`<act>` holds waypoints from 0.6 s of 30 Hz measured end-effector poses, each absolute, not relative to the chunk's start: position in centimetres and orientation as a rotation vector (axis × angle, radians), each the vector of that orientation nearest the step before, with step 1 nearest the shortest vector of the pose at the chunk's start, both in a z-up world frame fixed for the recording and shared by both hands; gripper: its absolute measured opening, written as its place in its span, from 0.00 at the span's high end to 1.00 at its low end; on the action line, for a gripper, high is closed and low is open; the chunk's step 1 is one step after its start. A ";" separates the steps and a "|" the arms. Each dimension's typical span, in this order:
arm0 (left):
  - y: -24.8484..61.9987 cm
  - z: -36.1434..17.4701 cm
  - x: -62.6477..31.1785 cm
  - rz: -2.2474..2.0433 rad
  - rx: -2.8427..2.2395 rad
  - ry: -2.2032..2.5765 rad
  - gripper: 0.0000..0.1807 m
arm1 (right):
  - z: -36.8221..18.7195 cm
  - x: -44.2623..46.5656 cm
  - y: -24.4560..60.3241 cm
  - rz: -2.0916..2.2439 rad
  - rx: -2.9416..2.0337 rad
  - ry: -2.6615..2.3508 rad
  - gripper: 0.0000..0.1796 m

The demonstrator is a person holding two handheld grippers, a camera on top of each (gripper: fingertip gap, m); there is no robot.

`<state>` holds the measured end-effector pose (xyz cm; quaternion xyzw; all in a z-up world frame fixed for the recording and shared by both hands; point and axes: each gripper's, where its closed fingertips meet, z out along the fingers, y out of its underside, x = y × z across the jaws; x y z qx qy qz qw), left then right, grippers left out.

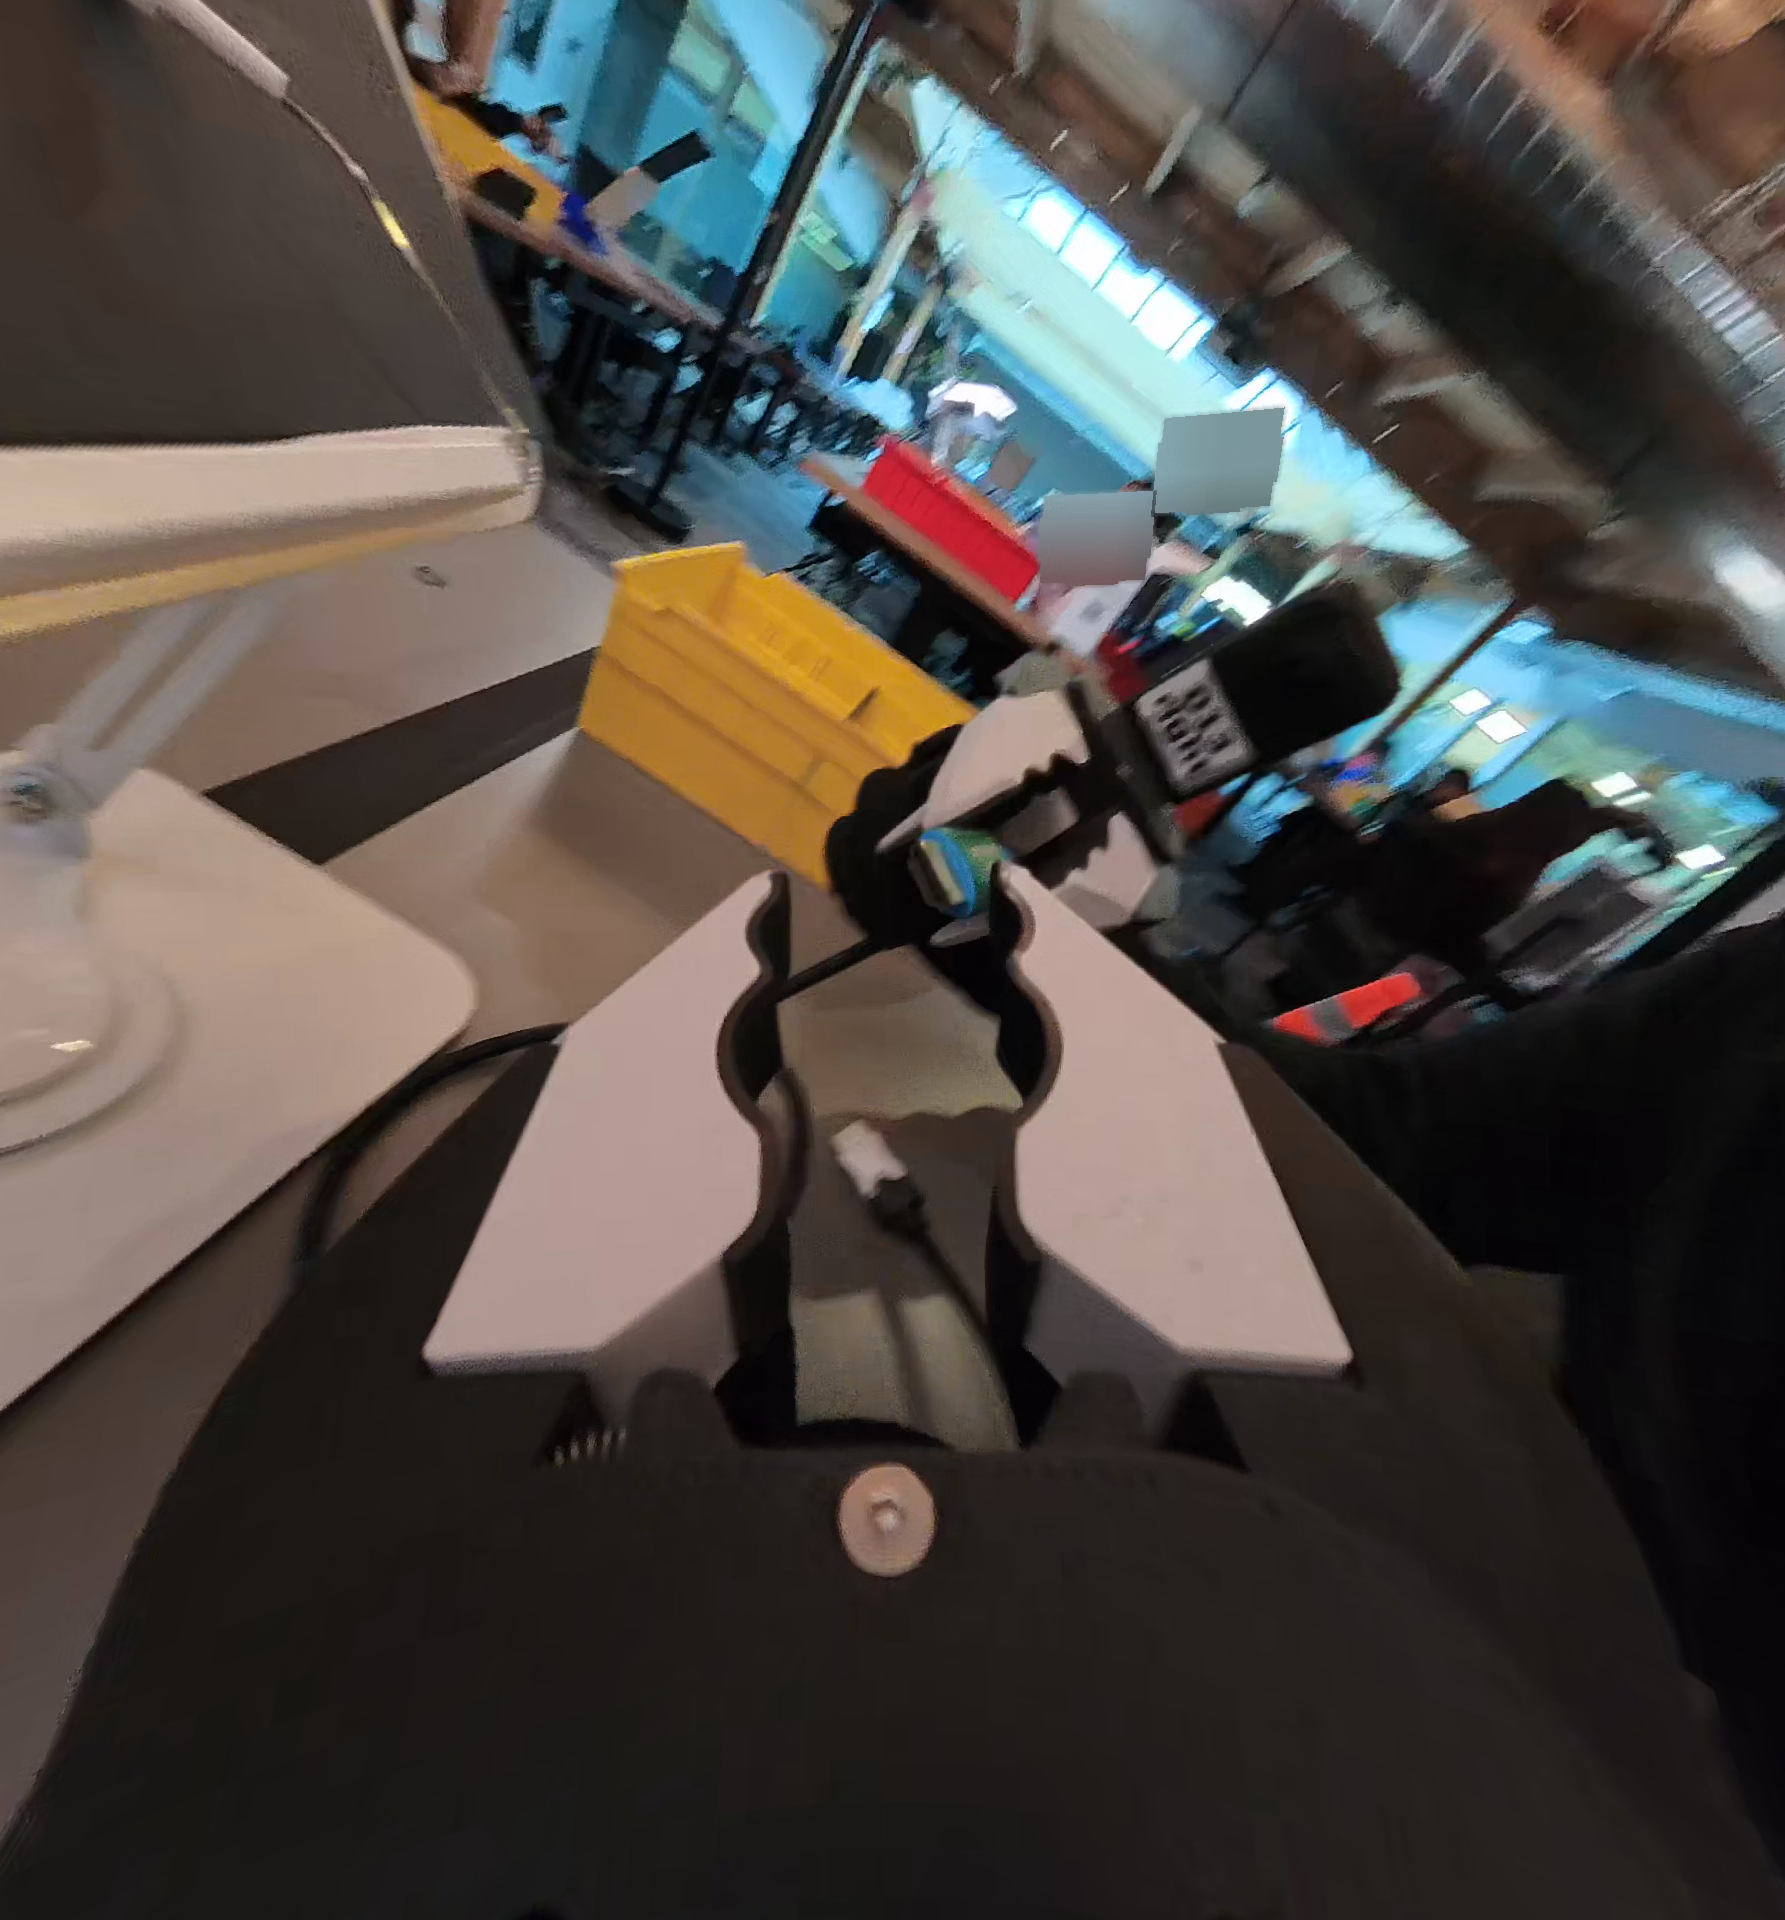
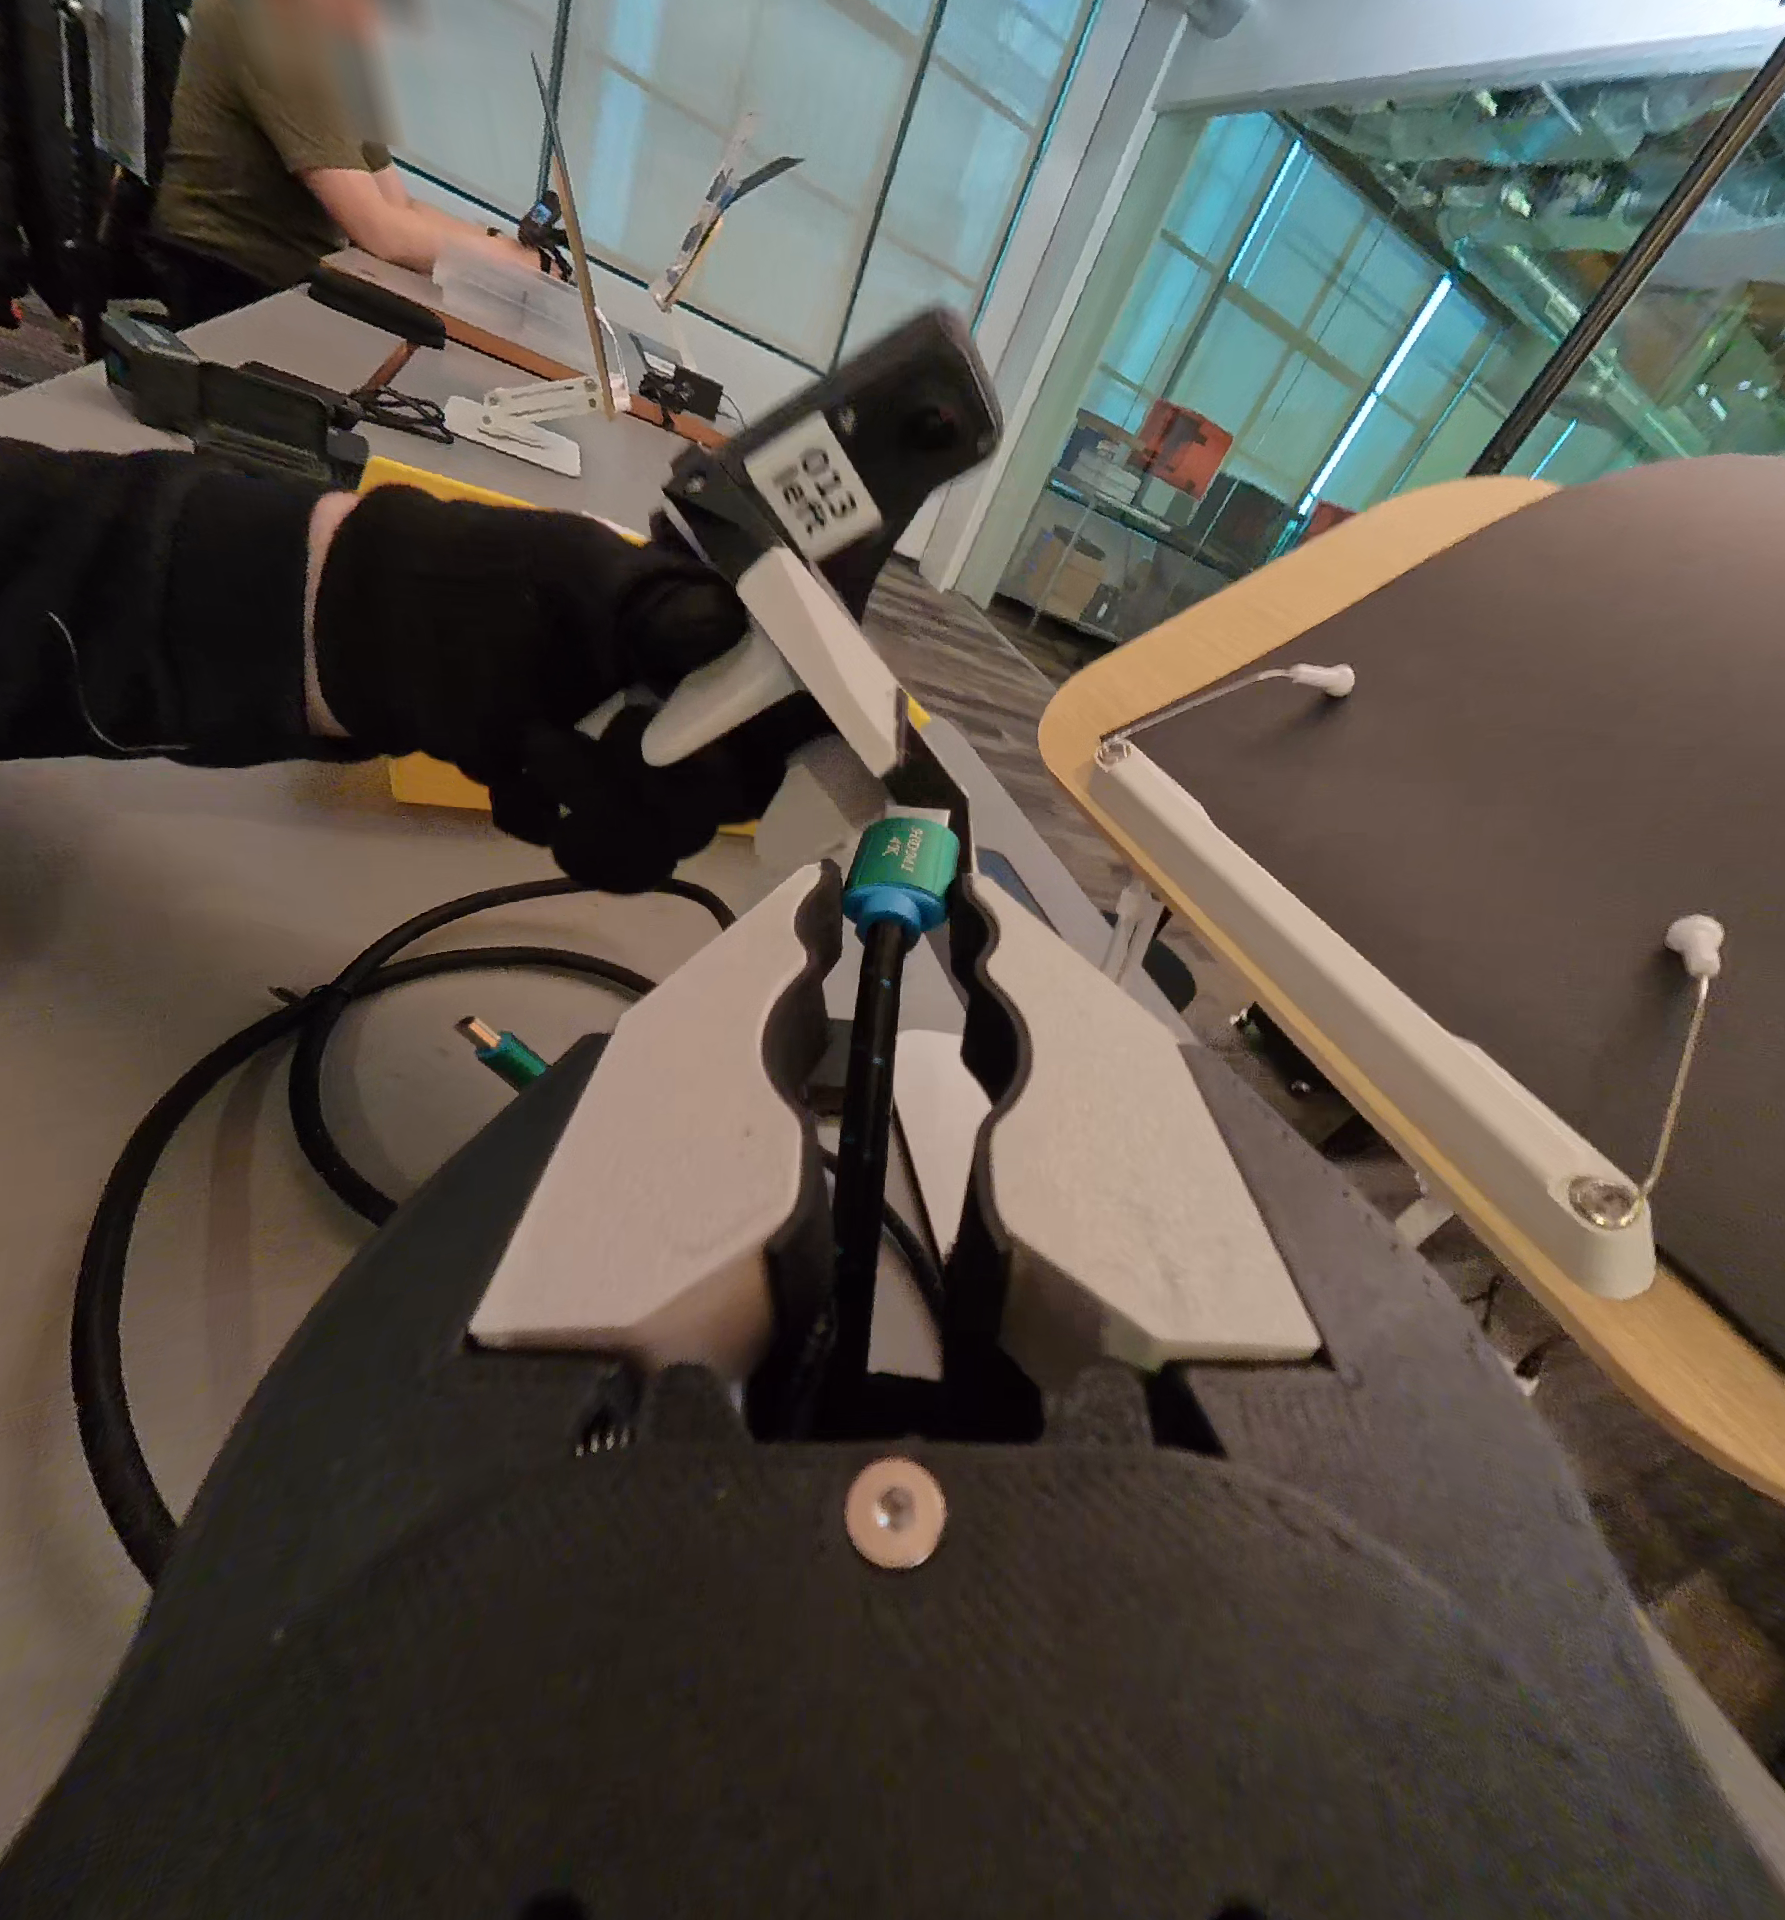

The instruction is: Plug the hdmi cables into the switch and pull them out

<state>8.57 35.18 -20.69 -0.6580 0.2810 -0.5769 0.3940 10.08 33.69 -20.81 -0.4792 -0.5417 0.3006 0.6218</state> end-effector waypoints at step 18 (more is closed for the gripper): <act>34.7 -36.3 1.7 -0.196 -2.183 1.535 0.39 | -23.4 10.8 34.7 0.742 -1.189 -1.299 0.90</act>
